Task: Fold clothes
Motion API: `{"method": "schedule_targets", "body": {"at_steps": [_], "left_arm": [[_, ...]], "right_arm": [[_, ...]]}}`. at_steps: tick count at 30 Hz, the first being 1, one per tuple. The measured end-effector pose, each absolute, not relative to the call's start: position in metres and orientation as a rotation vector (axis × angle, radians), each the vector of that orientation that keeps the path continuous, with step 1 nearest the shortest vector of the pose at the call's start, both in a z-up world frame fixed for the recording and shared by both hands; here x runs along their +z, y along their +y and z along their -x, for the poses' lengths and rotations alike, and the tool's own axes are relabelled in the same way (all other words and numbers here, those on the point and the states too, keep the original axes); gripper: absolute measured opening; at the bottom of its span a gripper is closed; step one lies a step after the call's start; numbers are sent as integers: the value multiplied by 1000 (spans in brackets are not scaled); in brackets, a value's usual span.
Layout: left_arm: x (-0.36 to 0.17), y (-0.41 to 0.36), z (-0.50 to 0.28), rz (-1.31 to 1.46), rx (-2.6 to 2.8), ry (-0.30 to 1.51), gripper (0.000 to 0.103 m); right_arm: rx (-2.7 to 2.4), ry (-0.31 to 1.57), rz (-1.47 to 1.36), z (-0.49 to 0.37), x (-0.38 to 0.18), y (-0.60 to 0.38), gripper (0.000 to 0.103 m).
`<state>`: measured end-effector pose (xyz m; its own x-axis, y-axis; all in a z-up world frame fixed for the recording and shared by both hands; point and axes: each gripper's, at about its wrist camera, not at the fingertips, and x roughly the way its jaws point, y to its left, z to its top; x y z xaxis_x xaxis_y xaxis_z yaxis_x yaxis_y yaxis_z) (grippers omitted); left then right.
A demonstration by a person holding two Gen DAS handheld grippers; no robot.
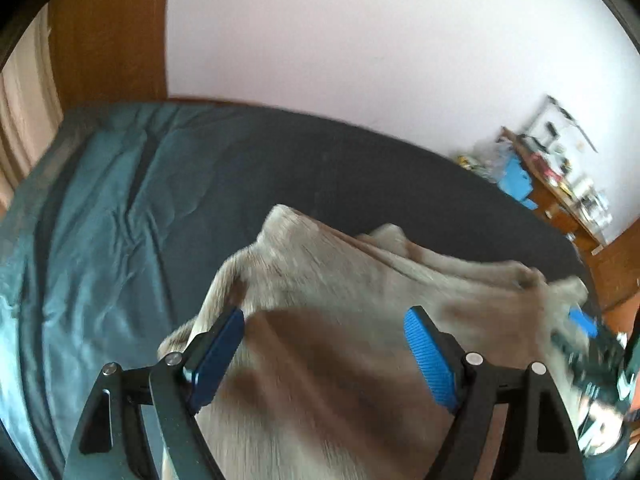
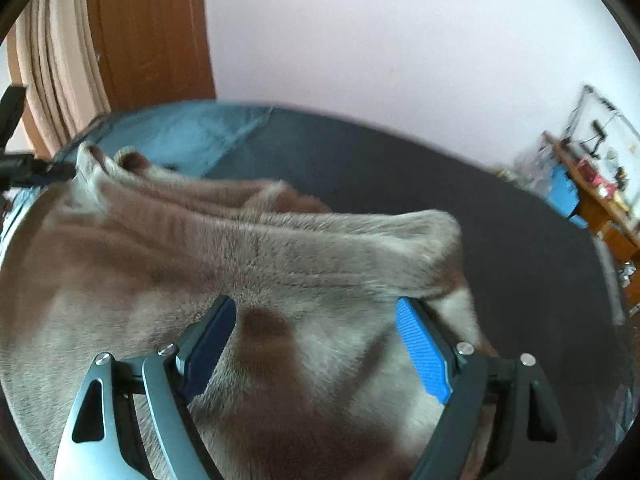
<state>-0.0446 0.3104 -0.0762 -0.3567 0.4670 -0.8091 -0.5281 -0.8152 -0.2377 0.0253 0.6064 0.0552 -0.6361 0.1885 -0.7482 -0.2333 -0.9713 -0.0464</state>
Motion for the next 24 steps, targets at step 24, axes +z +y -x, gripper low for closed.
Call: {"method": "schedule_targets", "body": {"at_steps": [24], "left_arm": [[-103, 231, -72, 1116, 2295, 337, 85]], "right_arm": [[2793, 24, 1270, -144, 47, 535, 86]]}}
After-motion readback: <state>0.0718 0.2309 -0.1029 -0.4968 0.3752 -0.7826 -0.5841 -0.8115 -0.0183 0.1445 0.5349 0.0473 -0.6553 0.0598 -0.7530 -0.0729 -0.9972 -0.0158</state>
